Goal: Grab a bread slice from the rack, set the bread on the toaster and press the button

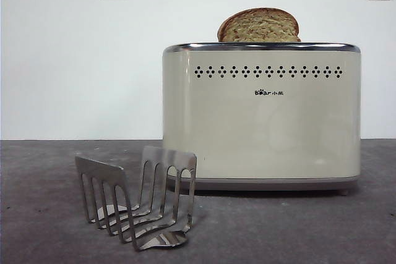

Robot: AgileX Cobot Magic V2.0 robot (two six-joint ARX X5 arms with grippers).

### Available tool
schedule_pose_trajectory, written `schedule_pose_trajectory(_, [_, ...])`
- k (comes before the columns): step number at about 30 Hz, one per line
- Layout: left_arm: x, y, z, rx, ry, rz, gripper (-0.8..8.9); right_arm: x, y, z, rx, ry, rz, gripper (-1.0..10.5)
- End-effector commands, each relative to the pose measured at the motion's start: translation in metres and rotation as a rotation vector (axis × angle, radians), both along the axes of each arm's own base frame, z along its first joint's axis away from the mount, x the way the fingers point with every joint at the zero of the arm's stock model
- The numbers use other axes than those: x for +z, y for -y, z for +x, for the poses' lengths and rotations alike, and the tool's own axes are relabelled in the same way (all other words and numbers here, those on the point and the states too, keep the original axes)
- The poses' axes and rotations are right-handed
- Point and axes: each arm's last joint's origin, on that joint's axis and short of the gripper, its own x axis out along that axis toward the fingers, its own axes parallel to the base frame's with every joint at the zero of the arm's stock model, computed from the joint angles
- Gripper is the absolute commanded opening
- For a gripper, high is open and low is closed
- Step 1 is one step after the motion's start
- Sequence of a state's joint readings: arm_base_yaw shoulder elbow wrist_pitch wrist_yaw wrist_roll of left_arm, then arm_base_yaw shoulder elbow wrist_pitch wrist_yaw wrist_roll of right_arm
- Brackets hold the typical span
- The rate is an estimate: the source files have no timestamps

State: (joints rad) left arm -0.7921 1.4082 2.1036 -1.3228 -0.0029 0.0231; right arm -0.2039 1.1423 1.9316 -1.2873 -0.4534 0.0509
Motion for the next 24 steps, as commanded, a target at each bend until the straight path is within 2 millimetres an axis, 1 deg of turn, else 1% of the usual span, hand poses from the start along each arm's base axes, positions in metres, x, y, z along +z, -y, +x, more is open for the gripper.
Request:
schedule_pose_trajectory(1, [-0.009, 0.002, 0.011, -0.133, 0.114, 0.167, -0.04, -0.007, 0.001, 0.006, 0.004, -0.071, 0.005, 0.0])
schedule_pose_trajectory(3, [-0.016, 0.002, 0.018, -0.122, 0.124, 0.183, -0.04, -0.011, 0.002, 0.009, 0.005, -0.115, 0.014, 0.0])
schedule_pose_trajectory(5, [-0.024, -0.001, 0.030, -0.068, 0.137, 0.159, -0.04, -0.013, 0.003, 0.017, 0.005, -0.133, 0.018, 0.0])
schedule_pose_trajectory(7, [-0.033, -0.008, 0.042, 0.016, 0.158, 0.104, -0.04, -0.016, 0.005, 0.027, 0.005, -0.157, 0.023, 0.0])
schedule_pose_trajectory(10, [-0.047, -0.023, 0.051, 0.112, 0.204, 0.045, -0.04, -0.021, 0.008, 0.041, 0.005, -0.193, 0.031, 0.0])
schedule_pose_trajectory(12, [-0.058, -0.032, 0.050, 0.150, 0.232, 0.027, -0.04, -0.024, 0.010, 0.050, 0.005, -0.217, 0.035, 0.0])
schedule_pose_trajectory(15, [-0.082, -0.050, 0.043, 0.216, 0.261, -0.002, -0.04, -0.032, 0.014, 0.067, 0.006, -0.261, 0.044, 0.0])
schedule_pose_trajectory(18, [-0.114, -0.068, 0.033, 0.296, 0.298, -0.044, -0.04, -0.040, 0.017, 0.084, 0.006, -0.306, 0.054, 0.0])
schedule_pose_trajectory(21, [-0.158, -0.088, 0.023, 0.394, 0.349, -0.110, -0.04, -0.049, 0.021, 0.100, 0.006, -0.350, 0.063, 0.0])
schedule_pose_trajectory(23, [-0.198, -0.103, 0.013, 0.481, 0.412, -0.179, -0.04, -0.056, 0.023, 0.112, 0.006, -0.385, 0.070, 0.0])
schedule_pose_trajectory(24, [-0.222, -0.112, 0.005, 0.534, 0.451, -0.224, -0.04, -0.061, 0.025, 0.120, 0.006, -0.408, 0.075, 0.0])
